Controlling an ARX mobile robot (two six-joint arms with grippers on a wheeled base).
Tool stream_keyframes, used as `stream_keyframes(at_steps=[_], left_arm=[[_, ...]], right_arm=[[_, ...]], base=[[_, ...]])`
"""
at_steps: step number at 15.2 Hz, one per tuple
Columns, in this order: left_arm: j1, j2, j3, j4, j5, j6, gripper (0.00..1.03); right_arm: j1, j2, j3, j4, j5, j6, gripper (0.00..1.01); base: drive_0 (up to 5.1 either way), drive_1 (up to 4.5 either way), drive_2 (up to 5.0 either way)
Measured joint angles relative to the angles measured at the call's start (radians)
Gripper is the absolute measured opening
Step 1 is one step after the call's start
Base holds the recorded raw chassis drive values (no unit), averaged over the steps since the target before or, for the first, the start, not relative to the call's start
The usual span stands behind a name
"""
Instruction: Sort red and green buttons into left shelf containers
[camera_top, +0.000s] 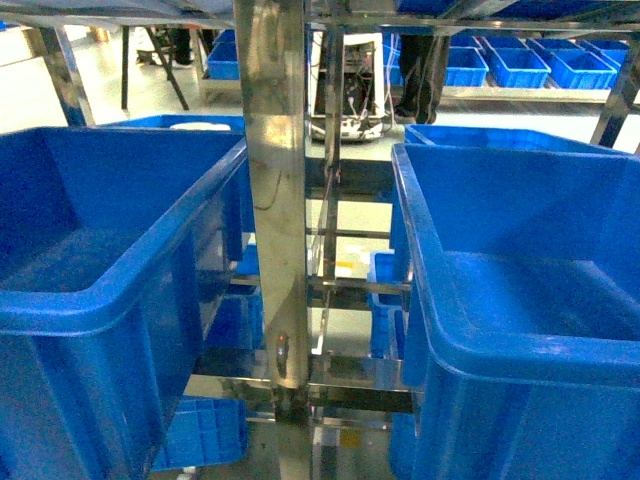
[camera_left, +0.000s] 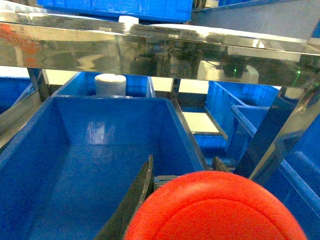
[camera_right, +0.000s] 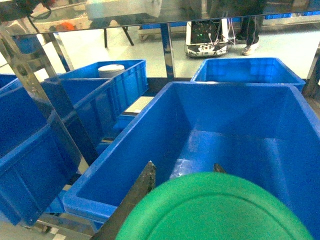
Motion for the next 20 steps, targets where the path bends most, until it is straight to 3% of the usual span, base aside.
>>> stream_keyframes(at_steps=[3,6,10,11,12,14,16,18,19,20], left_arm=[[0.0,-0.003,0.0,0.001,0.0,0.0,0.27],[0.0,-0.003,0.0,0.0,0.0,0.0,0.27],[0.0,-0.003,0.0,0.0,0.0,0.0,0.27],[0.0,-0.003,0.0,0.0,0.0,0.0,0.27],[0.0,-0.002,0.0,0.0,0.0,0.0,0.27],[0.0,-0.003,0.0,0.0,0.0,0.0,0.27],[0.0,-0.003,0.0,0.0,0.0,0.0,0.27],[0.0,-0.003,0.0,0.0,0.0,0.0,0.27],[0.001,-0.003,0.0,0.0,-0.001,0.0,0.27],[0.001,-0.002,0.0,0.0,0.0,0.0,0.27]], right_arm=[[0.048,0.096,0.001,0.097,0.044,-0.003,0.27],[0.082,0.299,0.005,0.255,0.134,-0.07,0.27],[0.105,0.599,0.083,0.362,0.186,-0.132,0.27],[0.095,0.738,0.116,0.405,0.237,-0.138,0.27],[0.031,0.651,0.029,0.547,0.267,-0.149,0.61],[0.031,0.571,-0.009,0.575,0.264,-0.157,0.68],[0.017,0.434,-0.063,0.539,0.237,-0.157,0.79],[-0.032,0.149,-0.147,0.34,0.182,-0.151,1.0],[-0.056,-0.002,-0.15,0.228,0.171,-0.147,0.98],[-0.04,-0.179,-0.144,0.147,0.19,-0.148,0.98]], base=[[0.0,0.0,0.0],[0.0,0.0,0.0],[0.0,0.0,0.0],[0.0,0.0,0.0],[0.0,0.0,0.0],[0.0,0.0,0.0],[0.0,0.0,0.0],[0.0,0.0,0.0],[0.0,0.0,0.0],[0.0,0.0,0.0]])
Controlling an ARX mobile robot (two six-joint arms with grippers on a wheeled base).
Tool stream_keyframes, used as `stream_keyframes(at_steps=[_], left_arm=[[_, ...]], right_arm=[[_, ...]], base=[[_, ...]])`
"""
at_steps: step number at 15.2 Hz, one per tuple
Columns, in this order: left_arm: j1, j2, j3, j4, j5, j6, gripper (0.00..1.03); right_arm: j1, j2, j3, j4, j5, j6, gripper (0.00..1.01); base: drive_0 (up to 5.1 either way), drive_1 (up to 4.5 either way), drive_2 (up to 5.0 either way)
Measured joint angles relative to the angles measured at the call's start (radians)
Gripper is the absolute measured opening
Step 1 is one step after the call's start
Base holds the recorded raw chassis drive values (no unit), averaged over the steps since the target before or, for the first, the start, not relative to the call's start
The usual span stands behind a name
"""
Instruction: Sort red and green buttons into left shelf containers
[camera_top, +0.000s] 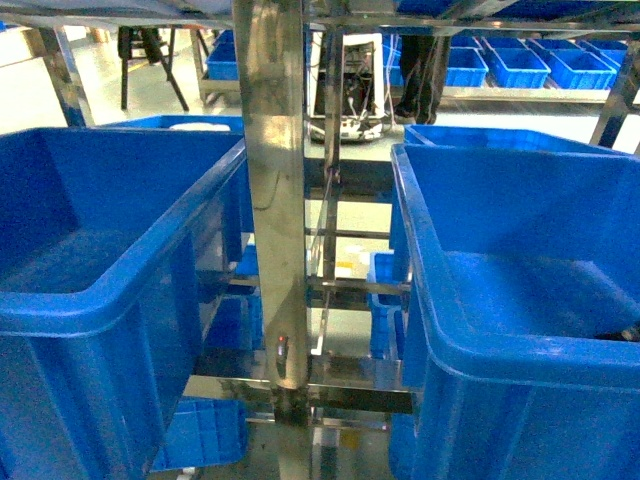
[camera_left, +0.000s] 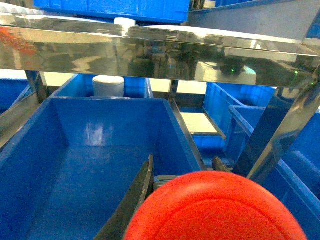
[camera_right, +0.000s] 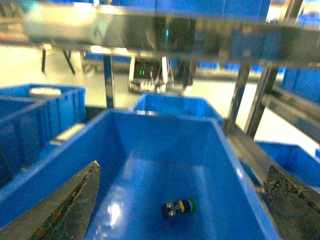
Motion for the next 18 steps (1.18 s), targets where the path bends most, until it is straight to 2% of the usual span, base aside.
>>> stream_keyframes(at_steps=[1,2,5,6,7,8,10,12,13,14,15,18], left_arm=[[-0.002,0.0,0.0,-0.002,0.002,0.0,0.27],[-0.002,-0.002,0.0,0.001,0.002,0.0,0.27],[0.006,0.002,0.0,-0.005,0.006,0.0,0.27],[0.045,0.027,0.003,-0.021,0.064,-0.011,0.27],[0.13,0.092,0.007,-0.022,0.123,-0.046,0.27],[0.14,0.244,0.007,0.115,0.078,-0.049,0.27],[0.111,0.359,0.007,0.27,-0.01,-0.005,0.27],[0.057,0.451,-0.037,0.435,-0.157,0.095,0.27],[0.041,0.483,-0.064,0.498,-0.21,0.145,0.27],[0.029,0.528,-0.076,0.531,-0.236,0.198,0.27],[0.022,0.566,-0.077,0.544,-0.243,0.224,0.27],[0.028,0.667,-0.059,0.566,-0.257,0.246,0.27]], right_arm=[[0.037,-0.055,0.028,-0.008,0.034,-0.01,0.98],[0.047,-0.043,0.033,-0.016,0.04,-0.016,0.98],[0.047,-0.032,0.02,-0.024,0.045,-0.017,0.98],[0.047,-0.032,0.02,-0.024,0.045,-0.018,0.98],[0.047,-0.032,0.02,-0.025,0.045,-0.019,0.98],[0.047,-0.032,0.02,-0.024,0.045,-0.02,0.98],[0.047,-0.032,0.02,-0.025,0.046,-0.02,0.98],[0.047,-0.032,0.02,-0.025,0.046,-0.02,0.98],[0.047,-0.032,0.02,-0.025,0.046,-0.02,0.98],[0.047,-0.032,0.02,-0.025,0.046,-0.02,0.98],[0.047,-0.032,0.02,-0.025,0.047,-0.02,0.98],[0.047,-0.032,0.02,-0.025,0.046,-0.02,0.98]], base=[[0.0,0.0,0.0],[0.0,0.0,0.0],[0.0,0.0,0.0],[0.0,0.0,0.0],[0.0,0.0,0.0],[0.0,0.0,0.0],[0.0,0.0,0.0],[0.0,0.0,0.0],[0.0,0.0,0.0],[0.0,0.0,0.0],[0.0,0.0,0.0],[0.0,0.0,0.0]])
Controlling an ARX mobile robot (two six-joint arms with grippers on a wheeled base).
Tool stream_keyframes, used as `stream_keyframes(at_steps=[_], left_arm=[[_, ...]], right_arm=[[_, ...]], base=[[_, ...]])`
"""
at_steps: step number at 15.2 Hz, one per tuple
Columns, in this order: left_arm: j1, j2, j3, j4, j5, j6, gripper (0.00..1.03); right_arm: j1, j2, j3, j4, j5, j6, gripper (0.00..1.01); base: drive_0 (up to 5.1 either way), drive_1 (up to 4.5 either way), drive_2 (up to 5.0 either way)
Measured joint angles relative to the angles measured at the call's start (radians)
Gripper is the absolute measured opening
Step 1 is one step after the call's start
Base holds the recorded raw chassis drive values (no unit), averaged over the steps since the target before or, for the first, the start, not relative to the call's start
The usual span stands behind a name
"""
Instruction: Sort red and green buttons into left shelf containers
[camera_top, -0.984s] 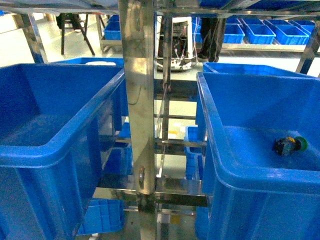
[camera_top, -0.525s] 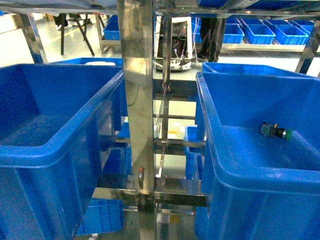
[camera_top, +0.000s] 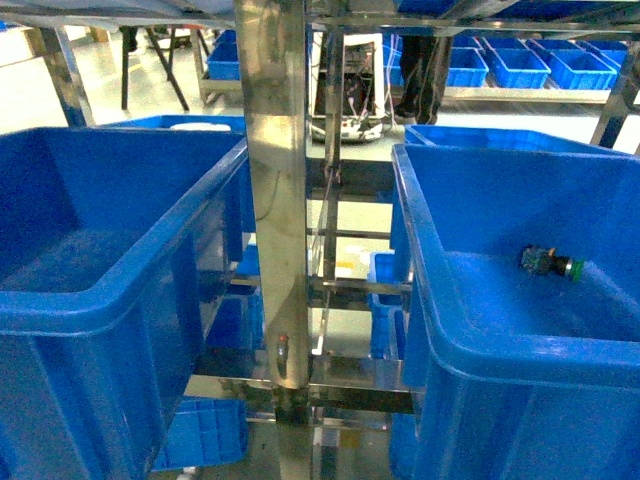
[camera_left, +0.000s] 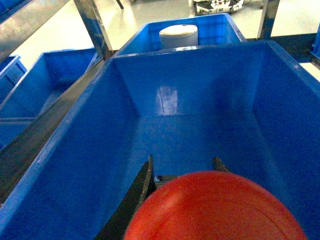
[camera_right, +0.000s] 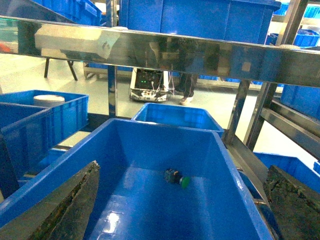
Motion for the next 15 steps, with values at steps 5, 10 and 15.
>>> stream_keyframes(at_steps=[5,10,15], left_arm=[[0.027,0.021,0.056,0.04,0.041,-0.006,0.63],[0.161,-0.364,-0.047,-0.185,0.205,-0.065,0.97],[0.166,-0.899,0.024,-0.653,0.455,-0.117,0.98]], right_arm=[[0.0,0.0,0.0,0.0,0.0,0.0,0.98],[0.0,0.0,0.0,0.0,0.0,0.0,0.98],[0.0,0.0,0.0,0.0,0.0,0.0,0.98]], base=[[0.0,0.0,0.0],[0.0,0.0,0.0],[0.0,0.0,0.0]])
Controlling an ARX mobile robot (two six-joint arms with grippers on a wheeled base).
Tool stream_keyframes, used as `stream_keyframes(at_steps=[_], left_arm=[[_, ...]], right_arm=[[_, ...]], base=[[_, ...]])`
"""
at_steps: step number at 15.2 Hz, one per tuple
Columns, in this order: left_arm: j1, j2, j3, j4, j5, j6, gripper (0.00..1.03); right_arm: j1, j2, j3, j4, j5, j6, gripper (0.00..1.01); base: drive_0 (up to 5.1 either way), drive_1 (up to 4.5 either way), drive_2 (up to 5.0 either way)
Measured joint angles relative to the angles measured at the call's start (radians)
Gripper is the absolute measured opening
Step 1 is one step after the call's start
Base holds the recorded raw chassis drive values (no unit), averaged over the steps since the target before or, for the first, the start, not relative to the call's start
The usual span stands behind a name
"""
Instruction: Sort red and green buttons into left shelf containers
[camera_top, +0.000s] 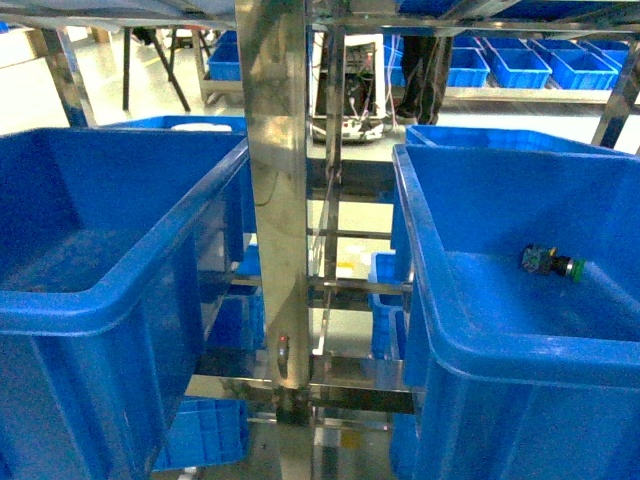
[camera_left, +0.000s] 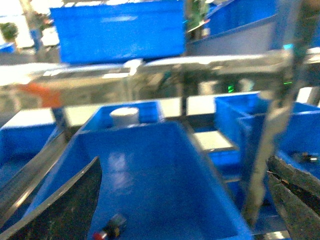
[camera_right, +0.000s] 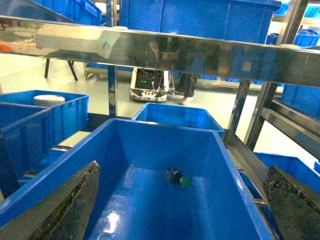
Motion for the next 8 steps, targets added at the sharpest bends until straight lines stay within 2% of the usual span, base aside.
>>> stream_keyframes(at_steps=[2,3,4,5,6,7,8], left_arm=[[-0.179,-0.009,0.001,0.056,-0.099,0.002,0.98],[-0.206,0.001,-0.007,0.048,-0.117,0.002,0.98],[-0.205,0.011,-0.014,0.042,-0.128,0.002,0.98],[-0.213,0.011,-0.019,0.051,-0.166,-0.001,0.96],[-0.297,-0.085,-0.148,0.124,-0.387,-0.028,0.71],[-0.292,-0.116,-0.217,0.15,-0.429,-0.038,0.58],[-0.287,-0.137,-0.277,0.17,-0.431,-0.043,0.46]], right_arm=[[0.0,0.0,0.0,0.0,0.0,0.0,0.98],[0.0,0.0,0.0,0.0,0.0,0.0,0.98],[0.0,0.0,0.0,0.0,0.0,0.0,0.98],[0.0,0.0,0.0,0.0,0.0,0.0,0.98],[0.063,-0.009,-0.01,-0.039,0.087,0.023,0.85],[0.083,-0.039,-0.049,-0.023,0.092,0.034,0.73],[0.084,-0.057,-0.083,-0.012,0.1,0.039,0.61]], base=[[0.0,0.0,0.0],[0.0,0.0,0.0],[0.0,0.0,0.0],[0.0,0.0,0.0],[0.0,0.0,0.0],[0.0,0.0,0.0],[0.0,0.0,0.0]])
